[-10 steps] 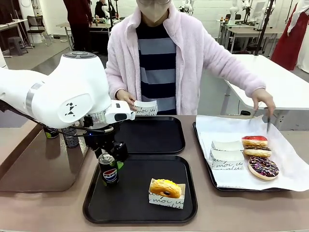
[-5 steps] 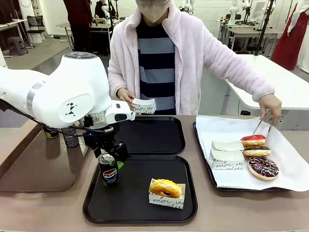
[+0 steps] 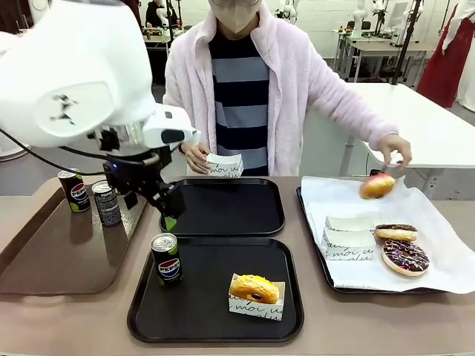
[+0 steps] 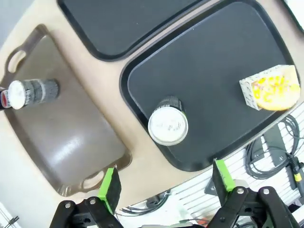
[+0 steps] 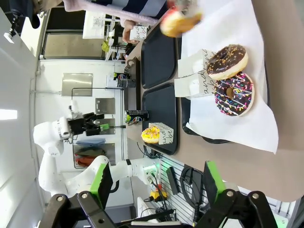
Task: Set up donuts and drinks on trays.
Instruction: Pick up one Pepsi coke and place it on the Flat Tray, then pick up one Pepsi coke from the Handle tray and place it on the Flat Tray without a Pepsi coke.
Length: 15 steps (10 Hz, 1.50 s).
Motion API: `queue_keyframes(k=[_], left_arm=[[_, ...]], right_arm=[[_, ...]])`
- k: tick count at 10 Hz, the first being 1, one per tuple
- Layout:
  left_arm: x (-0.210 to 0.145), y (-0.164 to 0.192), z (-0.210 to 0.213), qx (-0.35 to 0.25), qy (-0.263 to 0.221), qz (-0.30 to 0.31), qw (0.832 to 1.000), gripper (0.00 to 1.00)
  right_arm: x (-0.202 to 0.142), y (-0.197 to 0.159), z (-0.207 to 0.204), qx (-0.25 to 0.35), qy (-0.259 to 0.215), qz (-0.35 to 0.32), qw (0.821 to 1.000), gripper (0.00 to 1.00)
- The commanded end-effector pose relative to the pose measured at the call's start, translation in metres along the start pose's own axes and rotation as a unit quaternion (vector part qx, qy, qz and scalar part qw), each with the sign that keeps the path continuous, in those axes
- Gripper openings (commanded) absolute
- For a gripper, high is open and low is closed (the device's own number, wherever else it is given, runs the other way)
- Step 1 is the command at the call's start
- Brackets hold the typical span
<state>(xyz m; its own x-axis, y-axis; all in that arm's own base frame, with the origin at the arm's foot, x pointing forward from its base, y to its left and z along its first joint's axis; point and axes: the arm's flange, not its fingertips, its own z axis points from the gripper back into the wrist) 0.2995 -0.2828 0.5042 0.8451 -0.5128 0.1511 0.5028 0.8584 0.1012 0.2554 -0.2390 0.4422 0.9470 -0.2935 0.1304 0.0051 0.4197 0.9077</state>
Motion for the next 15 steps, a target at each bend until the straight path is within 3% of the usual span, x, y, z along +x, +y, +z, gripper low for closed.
queue_keyframes(k=[1,6,8,9,10,11,13,14,15], left_arm=[[-0.004,-0.002,0.004,0.011,-0.004,0.020,1.000,1.00],[-0.003,0.000,0.004,0.002,0.002,0.001,1.000,1.00],[0.035,0.111,-0.001,0.031,0.022,0.126,0.991,1.00],[0.010,0.148,-0.002,0.043,0.012,0.194,0.980,1.00],[0.009,0.189,-0.010,0.071,0.018,0.252,0.965,1.00],[0.044,0.224,-0.021,0.085,0.030,0.267,0.959,1.00],[0.014,0.242,-0.030,0.070,0.029,0.333,0.940,1.00],[0.009,0.254,-0.021,0.070,0.028,0.275,0.959,1.00],[0.009,0.254,-0.021,0.070,0.028,0.275,0.959,1.00]], right_arm=[[0.001,0.001,0.000,0.009,-0.002,0.007,1.000,1.00],[0.001,0.001,0.000,0.009,-0.002,0.007,1.000,1.00],[0.001,0.001,0.000,0.009,-0.002,0.007,1.000,1.00],[0.001,0.001,0.000,0.009,-0.002,0.007,1.000,1.00],[0.001,0.001,0.000,0.009,-0.002,0.007,1.000,1.00],[0.001,0.001,0.000,0.009,-0.002,0.007,1.000,1.00],[0.001,0.001,0.000,0.009,-0.002,0.007,1.000,1.00],[0.001,0.001,0.000,0.009,-0.002,0.007,1.000,1.00],[0.001,0.001,0.000,0.009,-0.002,0.007,1.000,1.00]])
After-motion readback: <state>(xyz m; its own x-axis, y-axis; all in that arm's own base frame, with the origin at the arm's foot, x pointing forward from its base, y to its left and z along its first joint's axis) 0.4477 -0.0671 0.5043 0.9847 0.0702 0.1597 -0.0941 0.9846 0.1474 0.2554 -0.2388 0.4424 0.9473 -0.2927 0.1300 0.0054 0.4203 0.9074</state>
